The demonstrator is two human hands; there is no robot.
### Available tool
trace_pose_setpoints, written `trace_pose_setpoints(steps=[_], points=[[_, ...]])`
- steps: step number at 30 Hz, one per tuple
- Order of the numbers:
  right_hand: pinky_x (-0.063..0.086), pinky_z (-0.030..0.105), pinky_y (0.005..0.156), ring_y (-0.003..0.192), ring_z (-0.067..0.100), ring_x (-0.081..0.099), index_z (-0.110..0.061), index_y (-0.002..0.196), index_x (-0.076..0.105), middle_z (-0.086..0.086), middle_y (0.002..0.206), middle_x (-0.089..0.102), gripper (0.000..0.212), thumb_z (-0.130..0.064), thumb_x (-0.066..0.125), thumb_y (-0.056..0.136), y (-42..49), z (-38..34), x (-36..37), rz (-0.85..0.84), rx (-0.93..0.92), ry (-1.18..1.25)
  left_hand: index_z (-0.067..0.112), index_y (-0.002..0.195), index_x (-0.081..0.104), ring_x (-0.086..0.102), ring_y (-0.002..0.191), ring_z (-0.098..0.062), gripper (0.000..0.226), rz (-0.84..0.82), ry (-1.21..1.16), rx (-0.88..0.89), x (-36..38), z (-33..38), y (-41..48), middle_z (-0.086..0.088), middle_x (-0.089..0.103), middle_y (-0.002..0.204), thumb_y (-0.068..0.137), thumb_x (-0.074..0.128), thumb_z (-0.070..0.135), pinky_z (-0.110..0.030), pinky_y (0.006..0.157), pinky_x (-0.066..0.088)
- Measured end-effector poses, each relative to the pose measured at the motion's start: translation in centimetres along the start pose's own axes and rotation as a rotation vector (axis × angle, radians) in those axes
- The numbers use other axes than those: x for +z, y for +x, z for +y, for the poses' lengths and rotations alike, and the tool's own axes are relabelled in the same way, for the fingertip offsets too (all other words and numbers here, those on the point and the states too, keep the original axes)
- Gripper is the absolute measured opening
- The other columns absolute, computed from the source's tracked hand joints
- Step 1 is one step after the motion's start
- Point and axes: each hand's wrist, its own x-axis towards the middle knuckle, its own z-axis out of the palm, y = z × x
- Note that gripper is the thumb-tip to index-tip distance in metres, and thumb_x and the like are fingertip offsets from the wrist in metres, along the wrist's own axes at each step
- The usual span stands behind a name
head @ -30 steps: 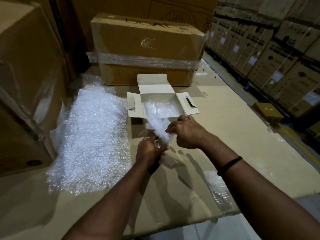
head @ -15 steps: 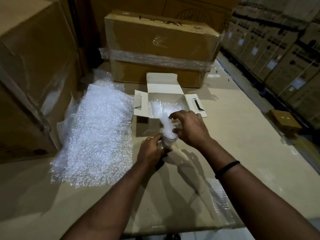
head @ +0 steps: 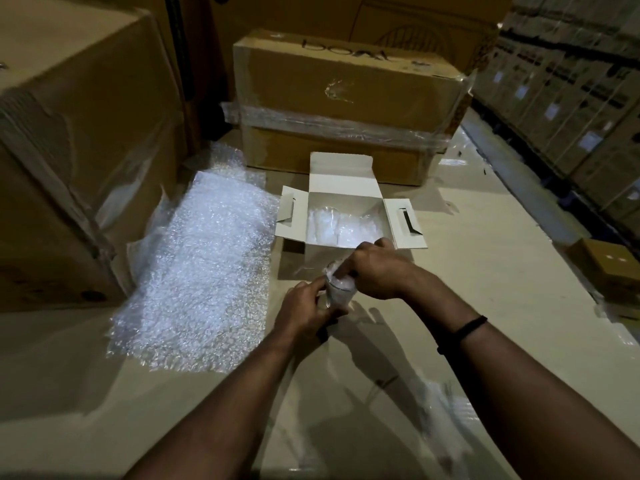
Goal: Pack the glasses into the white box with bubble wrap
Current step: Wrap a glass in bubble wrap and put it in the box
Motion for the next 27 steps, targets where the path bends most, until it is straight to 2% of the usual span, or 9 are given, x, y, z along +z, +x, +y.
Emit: trace_pose_setpoints(steps=[2, 4, 6, 8, 14, 17, 21, 23, 27], points=[[0.032, 0.037, 0.096, 0.113, 0.017, 0.054, -0.036, 0.115, 0.068, -0.011, 0.117, 0.069, 0.042, -0.015, 0.049, 0.085, -0.7, 0.9, -0.4, 0.154, 0.053, 0.104, 0.037, 0.108, 0.066, 0.062, 0.075, -0.020, 0.056, 0.011, -0.014, -0.003, 0.0, 0.0, 0.0, 0.000, 0.069, 0.092, 0.060, 0.074, 0.064, -0.033, 0.065, 0.054], [0.031, 0.037, 0.093, 0.112, 0.016, 0.054, -0.037, 0.112, 0.069, -0.011, 0.114, 0.070, 0.037, -0.022, 0.050, 0.083, -1.4, 1.5, -0.6, 0.212, 0.075, 0.046, 0.040, 0.111, 0.063, 0.064, 0.076, -0.020, 0.057, 0.005, -0.050, -0.020, 0.1, 0.1, -0.1, 0.002, 0.069, 0.092, 0.060, 0.076, 0.063, -0.037, 0.064, 0.057], [0.029, 0.038, 0.096, 0.115, 0.015, 0.049, -0.039, 0.114, 0.067, -0.011, 0.119, 0.067, 0.036, -0.026, 0.049, 0.086, -1.8, 1.5, -0.5, 0.087, 0.054, -0.009, 0.042, 0.112, 0.061, 0.064, 0.077, -0.018, 0.060, 0.006, -0.030, -0.020, 0.2, 0.1, -0.1, 0.004, 0.068, 0.094, 0.059, 0.075, 0.066, -0.037, 0.065, 0.057], [0.028, 0.039, 0.099, 0.121, 0.015, 0.044, -0.038, 0.123, 0.062, -0.009, 0.129, 0.062, 0.043, -0.020, 0.047, 0.087, -2.0, 1.1, -0.4, -0.042, 0.019, -0.042, 0.042, 0.110, 0.061, 0.065, 0.079, -0.017, 0.060, 0.007, -0.051, -0.045, 0.2, 0.2, -0.2, 0.003, 0.067, 0.095, 0.057, 0.076, 0.067, -0.037, 0.066, 0.058], [0.025, 0.042, 0.108, 0.133, 0.020, 0.034, -0.038, 0.142, 0.043, -0.002, 0.145, 0.048, 0.060, -0.011, 0.043, 0.089, -1.4, -0.3, -0.8, -0.264, 0.020, -0.192, 0.034, 0.107, 0.067, 0.065, 0.083, -0.017, 0.062, 0.025, -0.051, -0.025, 0.1, 0.3, -0.2, 0.003, 0.070, 0.096, 0.055, 0.073, 0.068, -0.038, 0.072, 0.055], [0.028, 0.042, 0.107, 0.129, 0.020, 0.038, -0.036, 0.138, 0.048, -0.002, 0.140, 0.053, 0.057, -0.010, 0.046, 0.088, -1.5, -0.6, -0.6, -0.217, 0.002, -0.198, 0.035, 0.110, 0.066, 0.066, 0.088, -0.016, 0.064, 0.027, -0.068, -0.009, 0.1, 0.2, -0.2, 0.002, 0.071, 0.100, 0.056, 0.074, 0.069, -0.038, 0.075, 0.055], [0.031, 0.038, 0.093, 0.120, 0.019, 0.043, -0.034, 0.127, 0.059, -0.008, 0.138, 0.055, 0.060, 0.000, 0.044, 0.079, -2.5, -0.4, -0.2, 0.067, -0.053, -0.048, 0.035, 0.113, 0.065, 0.062, 0.081, -0.017, 0.067, 0.022, -0.050, 0.004, 0.0, 0.4, -0.3, 0.001, 0.070, 0.096, 0.056, 0.073, 0.070, -0.038, 0.071, 0.053], [0.029, 0.036, 0.090, 0.118, 0.018, 0.040, -0.036, 0.129, 0.058, -0.012, 0.141, 0.051, 0.063, 0.001, 0.041, 0.080, -2.6, -0.5, 0.1, 0.044, -0.078, -0.042, 0.039, 0.116, 0.062, 0.064, 0.084, -0.017, 0.069, 0.015, -0.058, -0.006, -0.1, 0.4, -0.3, 0.002, 0.070, 0.099, 0.056, 0.074, 0.070, -0.038, 0.073, 0.054], [0.026, 0.037, 0.097, 0.125, 0.020, 0.036, -0.040, 0.136, 0.051, -0.014, 0.149, 0.042, 0.063, -0.002, 0.042, 0.087, -1.8, -0.3, 0.3, -0.094, -0.032, -0.048, 0.038, 0.120, 0.061, 0.065, 0.095, -0.019, 0.073, 0.005, -0.050, -0.007, 0.1, 0.3, -0.2, 0.000, 0.071, 0.107, 0.056, 0.073, 0.069, -0.040, 0.080, 0.054]])
